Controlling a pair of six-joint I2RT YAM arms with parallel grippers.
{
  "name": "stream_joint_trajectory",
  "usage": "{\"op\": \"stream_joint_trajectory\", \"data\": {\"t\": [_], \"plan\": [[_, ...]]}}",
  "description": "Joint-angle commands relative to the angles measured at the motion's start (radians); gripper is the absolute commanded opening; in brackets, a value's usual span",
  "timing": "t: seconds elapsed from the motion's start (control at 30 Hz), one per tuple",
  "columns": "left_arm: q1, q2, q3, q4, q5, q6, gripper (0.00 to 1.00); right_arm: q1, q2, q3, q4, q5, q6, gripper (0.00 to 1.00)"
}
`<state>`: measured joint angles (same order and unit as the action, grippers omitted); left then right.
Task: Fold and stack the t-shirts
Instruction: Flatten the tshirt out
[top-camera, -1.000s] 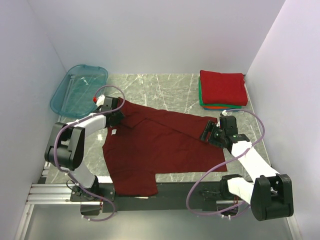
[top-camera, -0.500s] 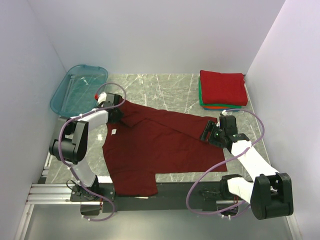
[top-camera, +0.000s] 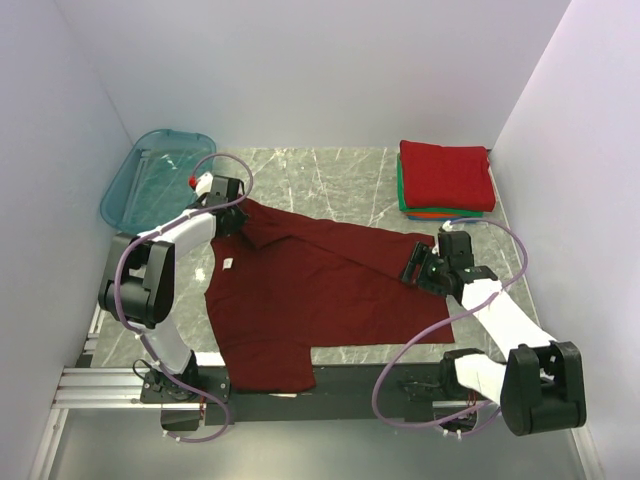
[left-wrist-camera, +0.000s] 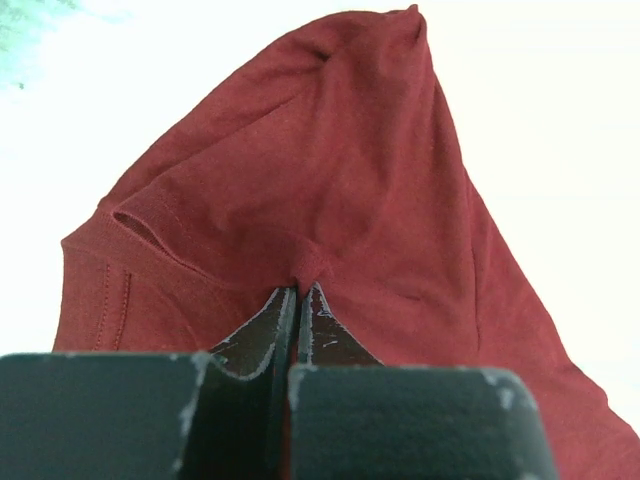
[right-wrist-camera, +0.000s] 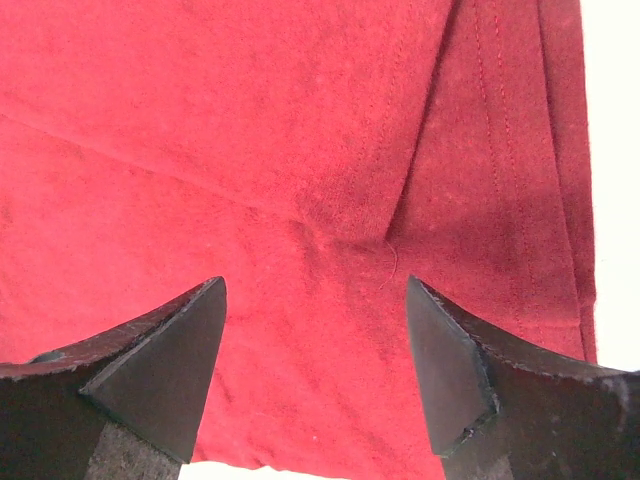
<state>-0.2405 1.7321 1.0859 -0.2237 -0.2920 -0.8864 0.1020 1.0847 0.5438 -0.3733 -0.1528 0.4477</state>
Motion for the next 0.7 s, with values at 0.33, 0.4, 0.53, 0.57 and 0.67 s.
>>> {"op": "stream_joint_trajectory", "data": {"t": [0.33,0.4,0.53,0.57,0.67], "plan": [[0.004,-0.075,0.037,0.006,-0.001,0.033,0.01,-0.004,0.165,0.085,0.076,0.047,0.034,0.69],[0.004,-0.077,0.043,0.0,-0.002,0.037,0.01,-0.004,0.188,0.093,0.08,0.053,0.037,0.68],[0.004,-0.066,0.051,-0.003,0.004,0.044,0.01,-0.004,0.247,0.111,0.08,0.047,0.034,0.54],[0.004,-0.065,0.051,-0.003,0.005,0.044,0.01,-0.004,0.25,0.113,0.08,0.044,0.032,0.52],[0.004,-0.062,0.046,0.004,0.005,0.046,0.01,-0.004,0.25,0.107,0.088,0.032,0.039,0.49]]}}
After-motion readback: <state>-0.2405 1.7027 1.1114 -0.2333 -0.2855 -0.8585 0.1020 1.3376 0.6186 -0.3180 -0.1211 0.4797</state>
